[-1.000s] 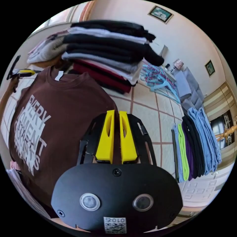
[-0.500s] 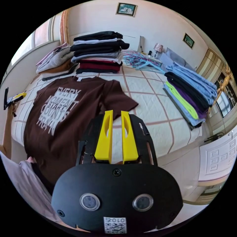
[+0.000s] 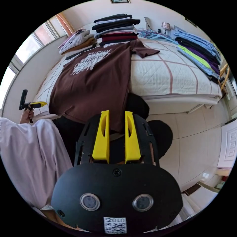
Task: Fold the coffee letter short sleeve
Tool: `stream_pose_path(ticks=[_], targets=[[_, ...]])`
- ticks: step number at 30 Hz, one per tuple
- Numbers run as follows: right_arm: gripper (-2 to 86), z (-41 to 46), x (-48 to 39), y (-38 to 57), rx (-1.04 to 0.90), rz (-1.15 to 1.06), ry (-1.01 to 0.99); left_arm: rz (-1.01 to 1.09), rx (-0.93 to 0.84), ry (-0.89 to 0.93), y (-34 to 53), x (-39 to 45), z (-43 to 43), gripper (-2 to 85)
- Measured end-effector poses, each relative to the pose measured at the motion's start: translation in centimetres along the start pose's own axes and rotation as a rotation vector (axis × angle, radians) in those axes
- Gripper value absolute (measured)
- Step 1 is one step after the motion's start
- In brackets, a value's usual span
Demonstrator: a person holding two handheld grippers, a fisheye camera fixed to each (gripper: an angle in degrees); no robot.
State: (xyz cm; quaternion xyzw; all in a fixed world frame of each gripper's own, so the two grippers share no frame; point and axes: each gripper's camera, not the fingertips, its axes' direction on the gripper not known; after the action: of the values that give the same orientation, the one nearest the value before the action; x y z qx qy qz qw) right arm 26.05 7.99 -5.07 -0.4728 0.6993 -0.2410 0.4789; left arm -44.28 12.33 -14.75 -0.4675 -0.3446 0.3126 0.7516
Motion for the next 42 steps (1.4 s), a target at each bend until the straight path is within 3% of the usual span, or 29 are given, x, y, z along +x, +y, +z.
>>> stream_pose_path(ticks=[4, 9, 14, 21, 26, 30, 42], targets=[[8.4, 1.8, 0.8, 1.4, -0.008, 0.008, 0.010, -0.008, -0.085, -0.070, 0.5, -0.5, 2.2, 8.9], [8.3, 3.8, 1.6, 1.7, -0.041, -0.012, -0.007, -0.002, -0.118, -0.021, 0.6, -0.5, 5.6, 7.8], [4.2, 5.1, 2.8, 3.3, -0.020, 0.001, -0.030, -0.032, -0.045, 0.006, 2.0, -0.9, 5.8, 5.0], [3.3, 4.8, 3.6, 5.7, 0.053, -0.037, -0.100, -0.143, 0.162, 0.277, 5.2, -4.4, 3.5, 1.8], [3.3, 3.5, 5.1, 7.7, 0.141, -0.033, -0.155, -0.111, 0.166, 0.223, 6.3, -3.9, 1.5, 1.5], [3.3, 2.6, 5.8, 8.9, 0.165, -0.038, -0.170, -0.073, 0.157, 0.342, 7.1, -3.7, 0.3, 1.7], [3.2, 0.6, 6.7, 11.0, 0.145, -0.007, -0.133, -0.006, 0.115, 0.395, 9.3, -2.6, -2.2, 1.7]])
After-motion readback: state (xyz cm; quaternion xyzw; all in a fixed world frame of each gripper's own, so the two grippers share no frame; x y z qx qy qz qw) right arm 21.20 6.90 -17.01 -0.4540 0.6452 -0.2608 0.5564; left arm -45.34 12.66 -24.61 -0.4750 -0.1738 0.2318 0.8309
